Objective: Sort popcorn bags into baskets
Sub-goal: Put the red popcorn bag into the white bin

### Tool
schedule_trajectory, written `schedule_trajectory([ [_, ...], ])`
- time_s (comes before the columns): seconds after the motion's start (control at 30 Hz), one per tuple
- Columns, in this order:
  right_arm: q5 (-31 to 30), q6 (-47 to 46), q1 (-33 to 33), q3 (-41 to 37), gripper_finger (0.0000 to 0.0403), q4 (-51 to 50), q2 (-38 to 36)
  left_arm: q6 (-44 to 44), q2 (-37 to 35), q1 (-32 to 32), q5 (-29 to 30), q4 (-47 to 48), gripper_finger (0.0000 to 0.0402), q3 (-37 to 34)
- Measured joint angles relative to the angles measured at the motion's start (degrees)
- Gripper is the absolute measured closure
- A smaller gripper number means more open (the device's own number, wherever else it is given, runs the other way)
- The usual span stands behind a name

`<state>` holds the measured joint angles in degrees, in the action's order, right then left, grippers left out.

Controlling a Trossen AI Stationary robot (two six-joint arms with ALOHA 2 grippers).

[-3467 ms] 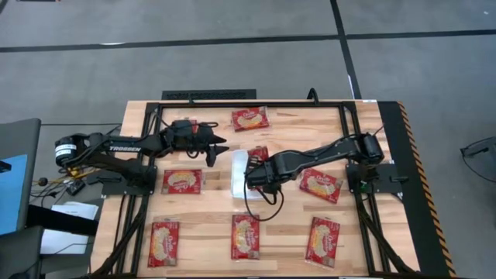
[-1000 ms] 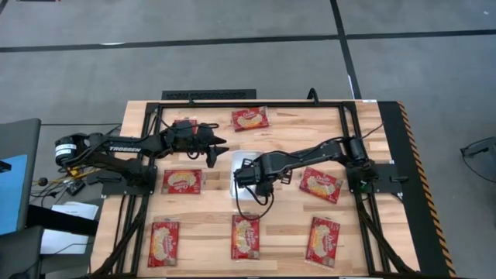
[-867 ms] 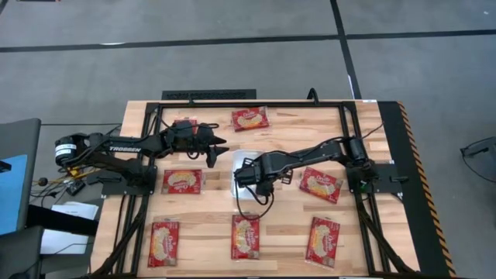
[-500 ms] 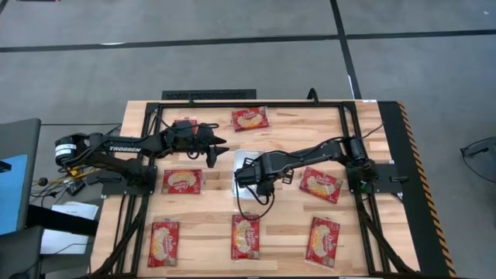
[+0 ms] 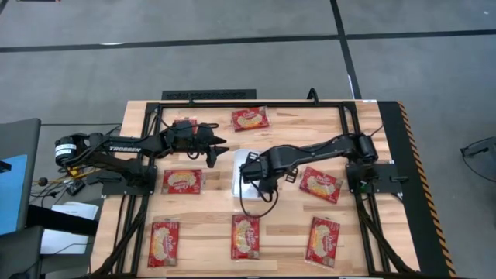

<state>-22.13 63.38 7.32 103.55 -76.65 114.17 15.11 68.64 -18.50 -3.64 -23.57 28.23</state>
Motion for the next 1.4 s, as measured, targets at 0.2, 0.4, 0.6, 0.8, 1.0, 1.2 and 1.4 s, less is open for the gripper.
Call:
schedule_trajectory([
  [0.2,4.82,-9.10,-7.16,-0.04,0.0317,4.23,-6.45,0.20,0.00,0.00,0.00,0.06,0.0228,0.00],
  [0.4,29.62,-32.77,-26.90,0.01,0.0317,16.20,-10.24,-0.97,-0.02,0.00,0.83,0.13,0.0228,0.00],
  [0.6,32.51,-45.77,-42.98,-0.02,0.0314,19.97,-5.27,-2.01,0.00,-0.02,1.47,2.13,0.0228,0.00],
  [0.8,47.38,-49.92,-50.41,-0.07,0.0293,21.41,3.46,-2.36,0.00,0.00,5.36,8.13,0.0228,-0.02],
  [1.0,49.74,-53.35,-52.50,0.00,0.0268,24.36,9.79,-2.36,0.00,-0.02,9.96,10.90,0.0228,-0.02],
  [1.2,47.51,-53.40,-52.86,-0.02,0.0238,23.68,14.69,-2.45,0.00,-0.02,10.12,10.91,0.0228,-0.02],
  [1.4,46.10,-52.98,-51.84,-0.02,0.0229,23.66,18.01,-2.45,0.00,-0.02,10.38,10.84,0.0228,-0.02],
])
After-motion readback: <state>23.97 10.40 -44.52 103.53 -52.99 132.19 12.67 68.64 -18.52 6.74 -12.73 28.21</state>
